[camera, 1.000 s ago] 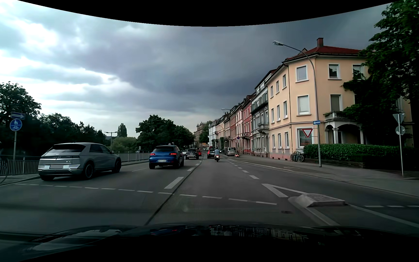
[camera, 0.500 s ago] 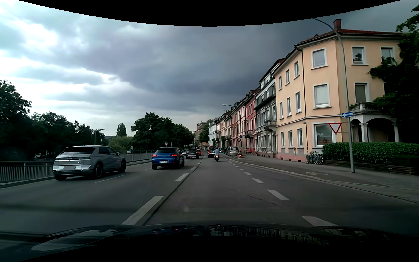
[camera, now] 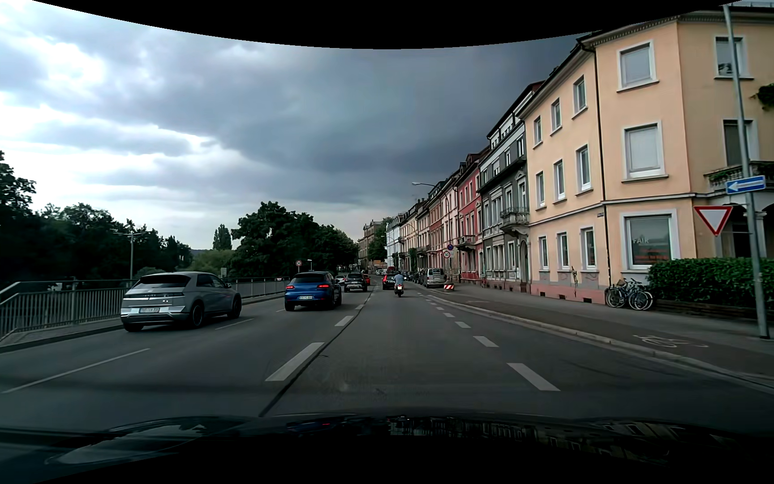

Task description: Follow the waypoints while adhering to traffic rules and regulations

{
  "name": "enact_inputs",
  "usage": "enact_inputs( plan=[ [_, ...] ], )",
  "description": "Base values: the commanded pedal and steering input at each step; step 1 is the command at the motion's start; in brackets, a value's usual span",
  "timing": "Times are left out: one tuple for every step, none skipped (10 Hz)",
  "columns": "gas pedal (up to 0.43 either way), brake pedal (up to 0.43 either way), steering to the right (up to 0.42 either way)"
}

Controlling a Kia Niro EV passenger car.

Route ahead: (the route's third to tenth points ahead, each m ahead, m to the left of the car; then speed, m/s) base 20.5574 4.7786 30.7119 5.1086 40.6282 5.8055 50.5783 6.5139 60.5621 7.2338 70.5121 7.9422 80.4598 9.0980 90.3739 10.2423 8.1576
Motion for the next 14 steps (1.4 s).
enact_inputs(
  plan=[
    [0.079, 0.0, -0.003],
    [0.079, 0.0, -0.003],
    [0.079, 0.0, -0.003],
    [0.079, 0.0, -0.004],
    [0.079, 0.0, -0.005],
    [0.079, 0.0, -0.005],
    [0.079, 0.0, -0.005],
    [0.079, 0.0, -0.005],
    [0.079, 0.0, -0.004],
    [0.079, 0.0, -0.004],
    [0.079, 0.0, -0.004],
    [0.079, 0.0, -0.004],
    [0.079, 0.0, -0.004],
    [0.079, 0.0, -0.003]
  ],
)
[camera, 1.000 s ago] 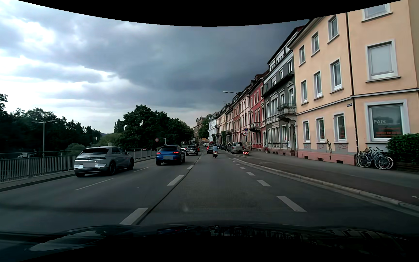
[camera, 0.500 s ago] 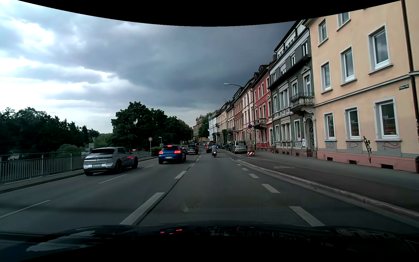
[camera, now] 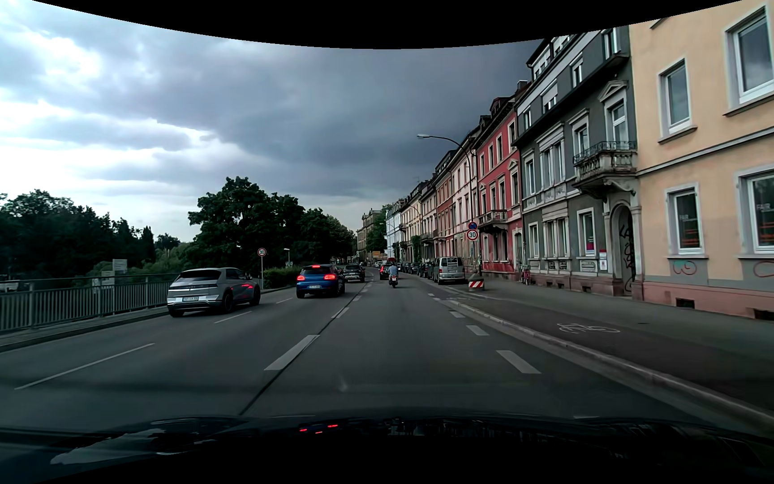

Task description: Follow the waypoints while adhering to traffic rules and regulations

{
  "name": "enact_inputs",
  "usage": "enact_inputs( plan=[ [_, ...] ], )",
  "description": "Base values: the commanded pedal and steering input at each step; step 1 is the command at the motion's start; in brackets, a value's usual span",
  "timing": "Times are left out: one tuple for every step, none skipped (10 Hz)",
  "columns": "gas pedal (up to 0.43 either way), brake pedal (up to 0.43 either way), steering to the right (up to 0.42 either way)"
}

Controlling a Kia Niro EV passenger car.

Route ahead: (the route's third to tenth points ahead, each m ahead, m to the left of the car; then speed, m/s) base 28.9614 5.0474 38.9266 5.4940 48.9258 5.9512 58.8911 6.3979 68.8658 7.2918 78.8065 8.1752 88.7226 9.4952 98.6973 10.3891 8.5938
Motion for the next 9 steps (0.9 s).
enact_inputs(
  plan=[
    [0.079, 0.0, -0.004],
    [0.079, 0.0, -0.005],
    [0.079, 0.0, -0.005],
    [0.079, 0.0, -0.005],
    [0.079, 0.0, -0.006],
    [0.059, 0.0, -0.006],
    [0.028, 0.0, -0.006],
    [0.028, 0.0, -0.007],
    [0.028, 0.0, -0.007]
  ],
)
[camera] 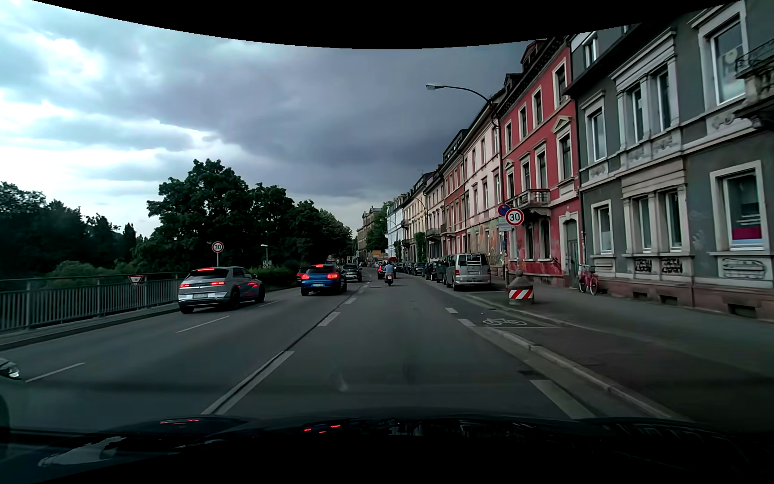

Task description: Follow the waypoints while adhering to traffic rules and regulations

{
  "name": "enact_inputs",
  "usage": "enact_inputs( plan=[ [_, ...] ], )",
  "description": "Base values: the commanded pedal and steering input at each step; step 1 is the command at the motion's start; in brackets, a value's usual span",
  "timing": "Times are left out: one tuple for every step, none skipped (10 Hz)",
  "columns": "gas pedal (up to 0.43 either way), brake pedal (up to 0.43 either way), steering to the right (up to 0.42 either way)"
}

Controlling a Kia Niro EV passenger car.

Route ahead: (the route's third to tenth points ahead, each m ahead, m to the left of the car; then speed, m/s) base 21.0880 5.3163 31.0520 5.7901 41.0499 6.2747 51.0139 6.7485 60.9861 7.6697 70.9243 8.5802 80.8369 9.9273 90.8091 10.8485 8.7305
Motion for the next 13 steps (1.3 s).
enact_inputs(
  plan=[
    [0.028, 0.0, -0.007],
    [0.028, 0.0, -0.007],
    [0.028, 0.0, -0.006],
    [0.028, 0.0, -0.007],
    [0.028, 0.0, -0.007],
    [0.028, 0.0, -0.007],
    [0.028, 0.0, -0.007],
    [0.028, 0.0, -0.007],
    [0.028, 0.0, -0.007],
    [0.028, 0.0, -0.007],
    [0.028, 0.0, -0.007],
    [0.039, 0.0, -0.007],
    [0.039, 0.0, -0.007]
  ],
)
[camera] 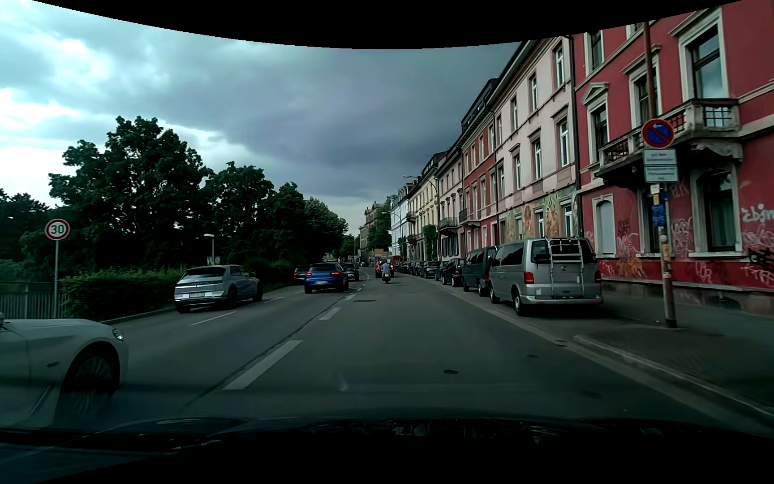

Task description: Follow the waypoints while adhering to traffic rules and regulations

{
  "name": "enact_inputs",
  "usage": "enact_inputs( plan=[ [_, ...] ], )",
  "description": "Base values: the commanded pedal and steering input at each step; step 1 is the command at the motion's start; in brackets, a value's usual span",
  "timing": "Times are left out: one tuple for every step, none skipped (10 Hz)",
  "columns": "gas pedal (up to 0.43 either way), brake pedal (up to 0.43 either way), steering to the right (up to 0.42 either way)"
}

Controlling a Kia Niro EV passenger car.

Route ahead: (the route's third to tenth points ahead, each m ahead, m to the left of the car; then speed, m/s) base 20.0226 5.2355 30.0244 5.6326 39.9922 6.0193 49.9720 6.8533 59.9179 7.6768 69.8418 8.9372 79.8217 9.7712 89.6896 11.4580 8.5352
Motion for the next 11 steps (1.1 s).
enact_inputs(
  plan=[
    [0.039, 0.0, -0.007],
    [0.047, 0.0, -0.007],
    [0.047, 0.0, -0.007],
    [0.059, 0.0, -0.007],
    [0.067, 0.0, -0.007],
    [0.067, 0.0, -0.007],
    [0.067, 0.0, -0.007],
    [0.067, 0.0, -0.007],
    [0.067, 0.0, -0.007],
    [0.067, 0.0, -0.007],
    [0.067, 0.0, -0.007]
  ],
)
